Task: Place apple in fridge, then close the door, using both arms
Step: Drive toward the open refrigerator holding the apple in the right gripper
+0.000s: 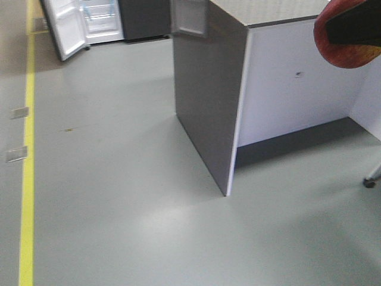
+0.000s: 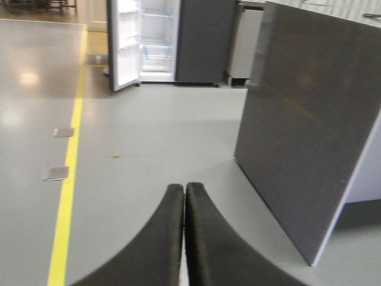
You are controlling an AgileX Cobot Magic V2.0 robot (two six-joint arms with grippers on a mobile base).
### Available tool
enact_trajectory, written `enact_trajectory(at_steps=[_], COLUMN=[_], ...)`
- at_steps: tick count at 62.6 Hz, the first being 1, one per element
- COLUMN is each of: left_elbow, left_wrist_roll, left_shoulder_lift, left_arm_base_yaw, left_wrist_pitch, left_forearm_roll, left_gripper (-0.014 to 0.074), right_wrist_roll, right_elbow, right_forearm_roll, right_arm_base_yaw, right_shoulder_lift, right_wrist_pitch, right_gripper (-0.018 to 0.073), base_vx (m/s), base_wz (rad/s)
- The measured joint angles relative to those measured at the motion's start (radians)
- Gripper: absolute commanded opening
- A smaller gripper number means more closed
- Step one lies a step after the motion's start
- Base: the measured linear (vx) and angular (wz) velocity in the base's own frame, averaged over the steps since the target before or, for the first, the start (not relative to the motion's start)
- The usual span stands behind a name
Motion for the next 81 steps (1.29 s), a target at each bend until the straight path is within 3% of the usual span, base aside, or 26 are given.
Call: enact_trajectory(at_steps=[81], left_elbow=[0.000], left_wrist_roll=[0.000], left_shoulder_lift=[0.000], left_arm_base_yaw=[0.000], left_wrist_pitch=[0.000], left_forearm_roll=[0.000], left_gripper=[-0.0006], right_wrist_roll=[0.000], right_elbow=[0.000], right_forearm_roll=[0.000], right_arm_base_yaw=[0.000], right_shoulder_lift=[0.000], right_wrist_pitch=[0.000], right_gripper=[-0.0007], base_vx=[0.09], base_wz=[0.33])
